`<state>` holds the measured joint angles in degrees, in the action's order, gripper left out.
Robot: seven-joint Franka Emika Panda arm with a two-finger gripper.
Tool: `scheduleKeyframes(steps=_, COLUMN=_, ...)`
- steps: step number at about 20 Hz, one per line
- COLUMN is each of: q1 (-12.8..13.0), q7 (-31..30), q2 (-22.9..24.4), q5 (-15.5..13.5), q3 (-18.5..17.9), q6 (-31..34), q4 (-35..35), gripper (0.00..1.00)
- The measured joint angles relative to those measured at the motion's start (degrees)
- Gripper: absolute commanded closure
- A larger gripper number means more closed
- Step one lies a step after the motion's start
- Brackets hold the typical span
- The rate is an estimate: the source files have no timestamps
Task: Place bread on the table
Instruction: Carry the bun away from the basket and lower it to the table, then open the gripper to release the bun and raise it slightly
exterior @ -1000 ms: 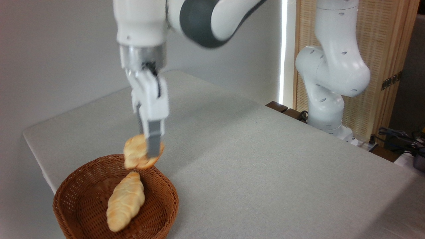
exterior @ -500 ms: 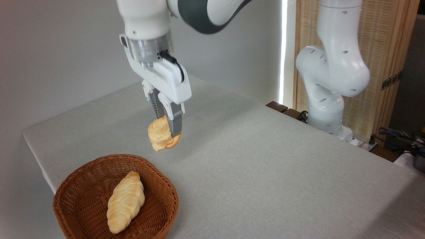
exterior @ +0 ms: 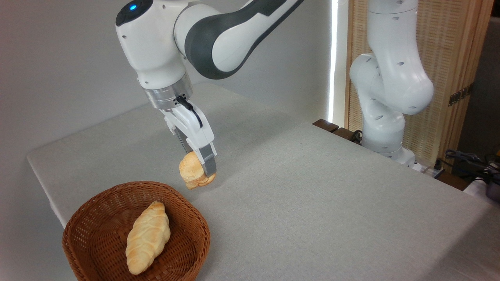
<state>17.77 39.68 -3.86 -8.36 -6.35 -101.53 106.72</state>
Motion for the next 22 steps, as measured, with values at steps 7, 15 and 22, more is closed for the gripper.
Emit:
scheduleKeyframes(steps=7, q1=0.13, q7=0.00, q2=-0.13, q5=-0.01, q3=0.15, q6=0.00, q4=0.00, gripper=0.00)
scheduleKeyframes(steps=15, q1=0.13, q7=0.00, q2=-0.08, q5=-0.01, q3=0.20, q6=-0.01, q4=-0.60, gripper=0.00)
scheduleKeyframes(steps=22, q1=-0.49, q7=0.00, q2=1.04, q5=0.48, q3=-2.90, q6=-0.44, q4=-6.35, gripper=0.00)
